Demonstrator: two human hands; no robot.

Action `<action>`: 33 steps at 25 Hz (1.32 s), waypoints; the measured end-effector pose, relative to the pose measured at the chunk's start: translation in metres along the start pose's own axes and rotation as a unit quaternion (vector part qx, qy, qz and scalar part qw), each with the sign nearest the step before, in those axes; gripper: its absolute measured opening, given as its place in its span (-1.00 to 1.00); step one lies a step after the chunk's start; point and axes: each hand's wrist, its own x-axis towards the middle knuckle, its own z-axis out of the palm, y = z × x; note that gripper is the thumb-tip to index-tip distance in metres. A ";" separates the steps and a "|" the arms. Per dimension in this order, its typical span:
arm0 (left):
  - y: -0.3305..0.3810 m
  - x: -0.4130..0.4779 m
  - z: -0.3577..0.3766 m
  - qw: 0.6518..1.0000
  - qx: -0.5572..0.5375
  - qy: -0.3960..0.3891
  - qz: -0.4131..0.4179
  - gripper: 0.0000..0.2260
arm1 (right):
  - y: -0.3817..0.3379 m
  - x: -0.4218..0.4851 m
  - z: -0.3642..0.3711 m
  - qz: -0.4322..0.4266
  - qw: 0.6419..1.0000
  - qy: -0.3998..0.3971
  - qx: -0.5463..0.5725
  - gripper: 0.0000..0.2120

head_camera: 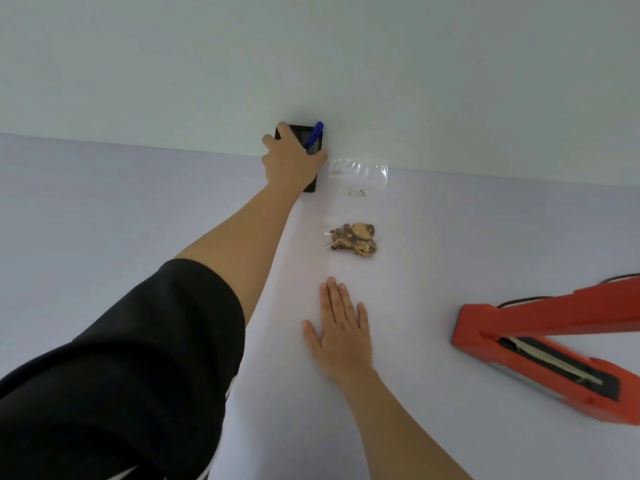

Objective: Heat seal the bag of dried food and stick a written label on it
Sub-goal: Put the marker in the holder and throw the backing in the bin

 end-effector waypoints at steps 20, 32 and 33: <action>-0.273 -0.326 -0.089 0.996 0.002 0.021 -0.092 -0.73 | -0.099 -0.120 0.079 -0.108 0.994 -0.005 -0.022 -0.45; -0.274 -0.345 -0.054 0.987 0.021 0.032 -0.158 -0.83 | -0.087 -0.138 0.109 -0.118 0.987 0.064 -0.086 -0.43; -0.274 -0.344 -0.053 0.986 0.023 0.033 -0.159 -0.84 | -0.086 -0.137 0.110 -0.120 0.987 0.067 -0.084 -0.43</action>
